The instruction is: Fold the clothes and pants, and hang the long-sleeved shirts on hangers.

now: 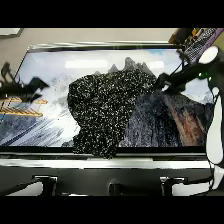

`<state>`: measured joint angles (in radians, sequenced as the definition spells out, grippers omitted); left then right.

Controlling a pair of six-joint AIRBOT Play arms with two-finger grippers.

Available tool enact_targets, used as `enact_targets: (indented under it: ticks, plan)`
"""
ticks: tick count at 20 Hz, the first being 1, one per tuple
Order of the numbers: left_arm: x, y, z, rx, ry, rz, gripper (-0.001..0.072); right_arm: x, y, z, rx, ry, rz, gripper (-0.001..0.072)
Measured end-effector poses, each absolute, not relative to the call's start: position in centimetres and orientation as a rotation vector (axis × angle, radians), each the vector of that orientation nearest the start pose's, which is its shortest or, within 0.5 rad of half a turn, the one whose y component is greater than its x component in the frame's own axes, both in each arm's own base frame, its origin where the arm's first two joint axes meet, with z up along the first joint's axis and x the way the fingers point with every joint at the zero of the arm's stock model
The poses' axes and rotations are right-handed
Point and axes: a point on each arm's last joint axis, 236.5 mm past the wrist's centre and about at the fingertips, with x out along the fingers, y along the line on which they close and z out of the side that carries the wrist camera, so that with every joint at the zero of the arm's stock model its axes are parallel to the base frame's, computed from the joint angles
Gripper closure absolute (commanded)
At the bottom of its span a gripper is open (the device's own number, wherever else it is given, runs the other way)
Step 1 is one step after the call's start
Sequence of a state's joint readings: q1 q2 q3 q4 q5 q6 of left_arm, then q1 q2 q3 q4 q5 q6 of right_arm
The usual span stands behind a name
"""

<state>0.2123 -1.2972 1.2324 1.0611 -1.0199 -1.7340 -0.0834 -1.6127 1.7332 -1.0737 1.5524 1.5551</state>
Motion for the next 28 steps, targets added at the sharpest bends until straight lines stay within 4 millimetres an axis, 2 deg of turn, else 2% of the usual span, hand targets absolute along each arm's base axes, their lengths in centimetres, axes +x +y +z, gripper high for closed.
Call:
enact_targets:
  ticks: [1,5,7,10,11,12,13,14,15,17,19,24,28]
  plan:
    - [42.5,-0.9,5.2,-0.753,1.040,0.031,0.0032,42.0,8.9,6.4,0.444,1.428,0.378,0.0056]
    - [35.6,-3.4,-0.5,-0.827,1.141,0.049,0.0032,34.0,16.0,1.3,0.531,1.607,0.503,0.0058]
    - [33.2,-4.6,-2.7,-0.845,1.196,0.052,0.0032,30.3,19.6,-1.4,0.565,1.675,0.541,0.0059]
    - [31.2,-5.7,-4.3,-0.850,1.242,0.045,0.0032,26.0,24.0,-4.1,0.594,1.745,0.582,0.0078]
    - [30.9,-5.9,-4.6,-0.851,1.247,0.044,0.0032,24.9,25.4,-4.8,0.596,1.764,0.595,0.0138]
    - [30.6,-6.1,-4.8,-0.849,1.255,0.044,0.0031,23.9,26.4,-5.3,0.592,1.780,0.606,0.0252]
    - [30.4,-6.2,-4.9,-0.850,1.258,0.042,0.0032,23.0,27.4,-5.8,0.585,1.795,0.615,0.0477]
    - [30.3,-6.3,-5.1,-0.849,1.263,0.042,0.0032,22.4,28.1,-6.2,0.578,1.802,0.621,0.0665]
    - [30.2,-6.3,-5.1,-0.849,1.264,0.040,0.0032,21.9,28.6,-6.5,0.575,1.809,0.622,0.0683]
    - [30.1,-6.7,-5.1,-0.846,1.266,0.023,0.0032,21.9,28.9,-6.3,0.576,1.794,0.625,0.0683]
    - [30.1,-7.6,-5.1,-0.840,1.272,-0.015,0.0032,23.0,28.1,-5.2,0.589,1.752,0.600,0.0683]
    - [30.0,-11.3,-6.1,-0.807,1.315,-0.122,0.0032,26.8,21.8,-0.8,0.655,1.599,0.477,0.0682]
    - [30.7,-14.6,-6.8,-0.833,1.313,-0.191,0.0032,27.3,17.6,1.7,0.670,1.530,0.408,0.0681]
